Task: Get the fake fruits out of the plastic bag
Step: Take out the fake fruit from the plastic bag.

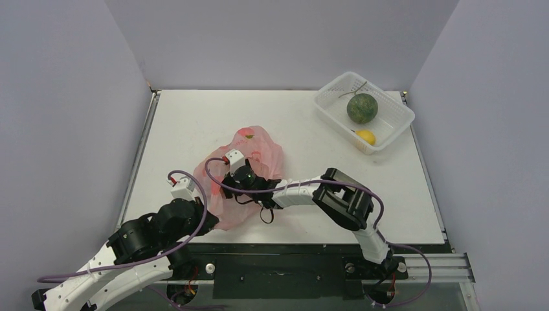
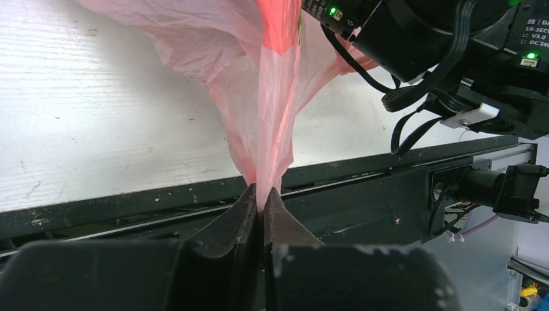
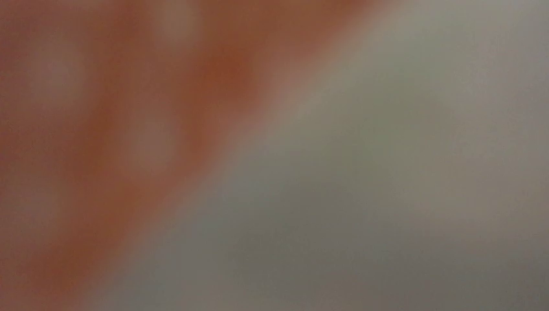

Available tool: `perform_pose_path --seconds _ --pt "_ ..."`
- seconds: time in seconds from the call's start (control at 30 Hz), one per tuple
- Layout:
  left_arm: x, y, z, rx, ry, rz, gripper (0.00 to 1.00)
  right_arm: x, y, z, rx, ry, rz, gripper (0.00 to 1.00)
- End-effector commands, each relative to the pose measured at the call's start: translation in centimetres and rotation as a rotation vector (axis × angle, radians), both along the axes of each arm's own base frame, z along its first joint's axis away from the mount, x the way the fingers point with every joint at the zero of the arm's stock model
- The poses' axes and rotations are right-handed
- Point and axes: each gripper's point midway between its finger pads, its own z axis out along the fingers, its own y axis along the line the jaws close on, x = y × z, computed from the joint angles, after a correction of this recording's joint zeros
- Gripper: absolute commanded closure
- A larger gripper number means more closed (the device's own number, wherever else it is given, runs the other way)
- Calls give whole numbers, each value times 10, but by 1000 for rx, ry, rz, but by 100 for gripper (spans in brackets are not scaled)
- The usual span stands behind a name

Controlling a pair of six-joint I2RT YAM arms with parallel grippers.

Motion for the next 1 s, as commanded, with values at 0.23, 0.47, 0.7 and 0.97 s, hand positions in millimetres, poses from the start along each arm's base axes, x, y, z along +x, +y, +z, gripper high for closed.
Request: perform_pose_path --seconds 0.23,0.47,0.7,0.97 --pt "1 0 8 -25 -21 6 100 1 3 17 59 1 1 44" --pt "2 1 9 -24 -26 12 100 3 -2 73 148 -19 5 78" --pt "4 0 10 -30 -37 14 100 -8 -18 112 202 -33 19 100" --pt "7 1 14 -32 -58 21 100 -27 -41 139 235 -49 54 100"
